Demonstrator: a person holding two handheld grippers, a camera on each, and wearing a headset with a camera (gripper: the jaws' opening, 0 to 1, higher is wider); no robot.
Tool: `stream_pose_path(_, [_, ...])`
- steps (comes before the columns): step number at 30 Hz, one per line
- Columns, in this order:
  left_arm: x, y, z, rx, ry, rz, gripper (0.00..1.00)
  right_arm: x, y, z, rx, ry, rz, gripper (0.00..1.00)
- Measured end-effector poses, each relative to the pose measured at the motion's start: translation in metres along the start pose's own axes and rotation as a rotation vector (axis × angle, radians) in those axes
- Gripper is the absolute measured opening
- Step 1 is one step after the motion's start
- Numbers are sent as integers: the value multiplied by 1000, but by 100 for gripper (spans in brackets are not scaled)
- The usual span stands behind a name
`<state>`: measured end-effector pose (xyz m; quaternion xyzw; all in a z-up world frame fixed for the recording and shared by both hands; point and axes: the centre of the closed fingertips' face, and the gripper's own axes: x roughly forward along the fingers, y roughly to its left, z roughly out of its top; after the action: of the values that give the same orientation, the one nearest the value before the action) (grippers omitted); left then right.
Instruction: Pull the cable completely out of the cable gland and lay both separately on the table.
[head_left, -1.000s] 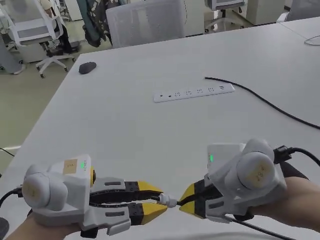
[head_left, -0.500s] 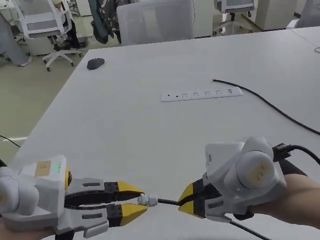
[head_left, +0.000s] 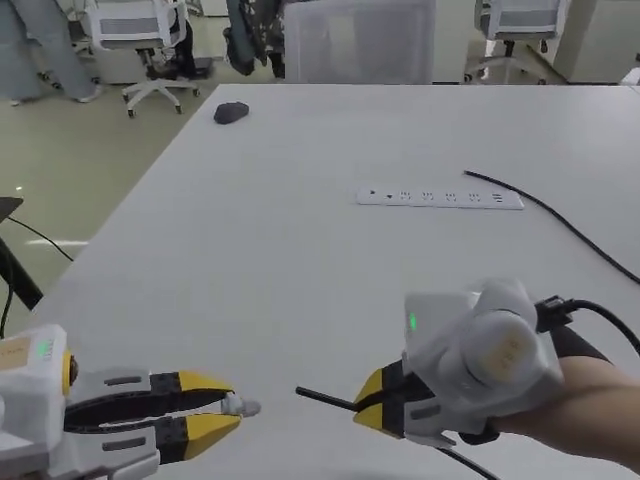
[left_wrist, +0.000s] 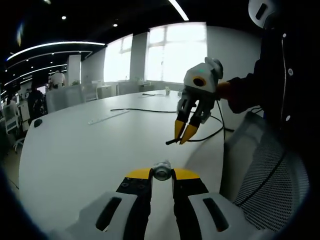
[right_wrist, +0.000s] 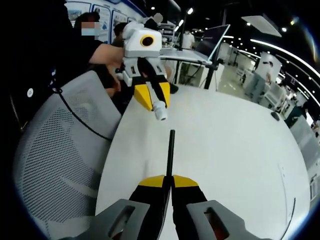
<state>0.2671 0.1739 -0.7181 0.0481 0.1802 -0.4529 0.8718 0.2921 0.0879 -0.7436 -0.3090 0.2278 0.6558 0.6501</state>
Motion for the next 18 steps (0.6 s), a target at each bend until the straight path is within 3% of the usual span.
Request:
stream_pose_path(3, [-13,6,-6,-30,-37,55,15,9,-1,16,-1,-38,4,0])
stream_pose_path(11, [-46,21,-31,-95,-83,179,15,43,-6,45,14,-47,15,0])
stream_pose_path(15, [-59,26,-44,-132,-104,230,15,62,-9,62,54,-85,16,0])
stream_pose_path(17, [-66,34,-51,-145,-126,292,15,68,-9,80,2,-164,14,0])
stream_pose_path(18, [-69,37,-56,-167,-126,305,15,69,-10,83,31,-163,11,0])
